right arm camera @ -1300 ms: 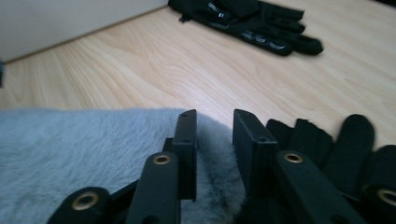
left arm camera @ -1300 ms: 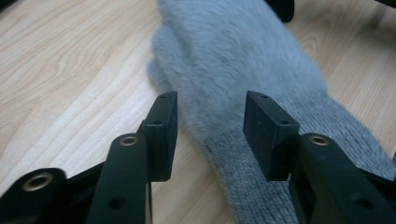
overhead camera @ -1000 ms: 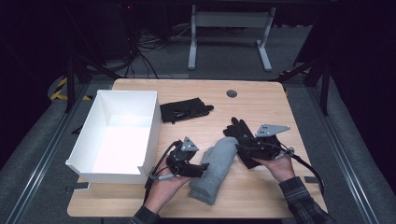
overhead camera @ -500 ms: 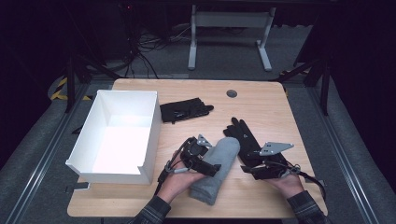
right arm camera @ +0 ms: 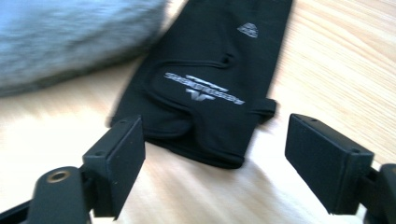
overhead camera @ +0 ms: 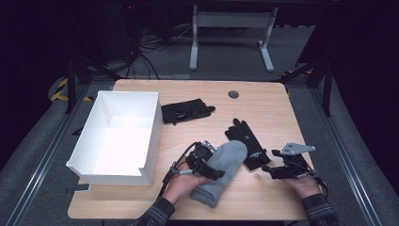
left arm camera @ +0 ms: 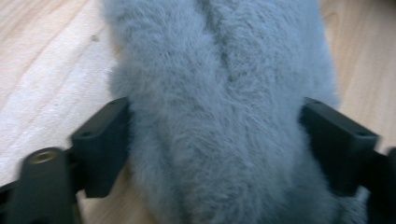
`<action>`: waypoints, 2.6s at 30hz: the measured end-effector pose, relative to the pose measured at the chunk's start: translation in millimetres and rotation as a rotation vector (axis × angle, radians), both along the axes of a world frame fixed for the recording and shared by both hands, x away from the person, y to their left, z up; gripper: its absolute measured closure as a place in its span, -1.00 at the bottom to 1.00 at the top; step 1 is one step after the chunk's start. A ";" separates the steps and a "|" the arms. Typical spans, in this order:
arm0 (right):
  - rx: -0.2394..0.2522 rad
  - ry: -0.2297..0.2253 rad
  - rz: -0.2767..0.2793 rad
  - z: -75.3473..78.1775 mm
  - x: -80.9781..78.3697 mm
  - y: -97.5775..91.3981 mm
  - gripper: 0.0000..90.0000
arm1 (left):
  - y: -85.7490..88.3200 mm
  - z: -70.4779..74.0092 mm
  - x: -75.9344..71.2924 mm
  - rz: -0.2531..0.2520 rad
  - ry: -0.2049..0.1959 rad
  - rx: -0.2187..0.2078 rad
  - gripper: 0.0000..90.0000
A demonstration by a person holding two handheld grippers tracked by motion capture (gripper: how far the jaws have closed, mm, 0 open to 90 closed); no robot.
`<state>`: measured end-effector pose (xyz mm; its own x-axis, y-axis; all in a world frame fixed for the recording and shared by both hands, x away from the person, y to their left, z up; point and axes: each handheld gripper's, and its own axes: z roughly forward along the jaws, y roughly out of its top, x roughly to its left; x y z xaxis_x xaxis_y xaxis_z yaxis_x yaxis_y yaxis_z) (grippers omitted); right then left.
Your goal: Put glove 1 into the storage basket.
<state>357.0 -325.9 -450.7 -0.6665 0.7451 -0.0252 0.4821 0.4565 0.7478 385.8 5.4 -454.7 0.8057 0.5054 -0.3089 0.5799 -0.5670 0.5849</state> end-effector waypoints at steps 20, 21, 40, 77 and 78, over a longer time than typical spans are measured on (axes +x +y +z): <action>0.021 0.003 -0.078 -13.8 10.7 -22.5 -0.73 | 11.6 20.7 0.0 -0.028 0.031 -0.025 0.41; 0.024 0.001 -0.083 -14.1 10.8 -23.2 -0.73 | 13.3 24.1 -1.0 -0.021 0.024 -0.036 0.41; -0.022 0.023 -0.091 -17.9 14.4 -24.0 -0.81 | 52.2 106.7 -2.4 0.068 -0.082 -0.083 0.39; -0.027 0.022 -0.097 -18.0 14.4 -22.9 -0.83 | 220.9 198.5 20.0 0.378 -0.154 -0.122 0.39; -0.027 0.022 -0.097 -18.0 14.4 -22.9 -0.83 | 220.9 198.5 20.0 0.378 -0.154 -0.122 0.39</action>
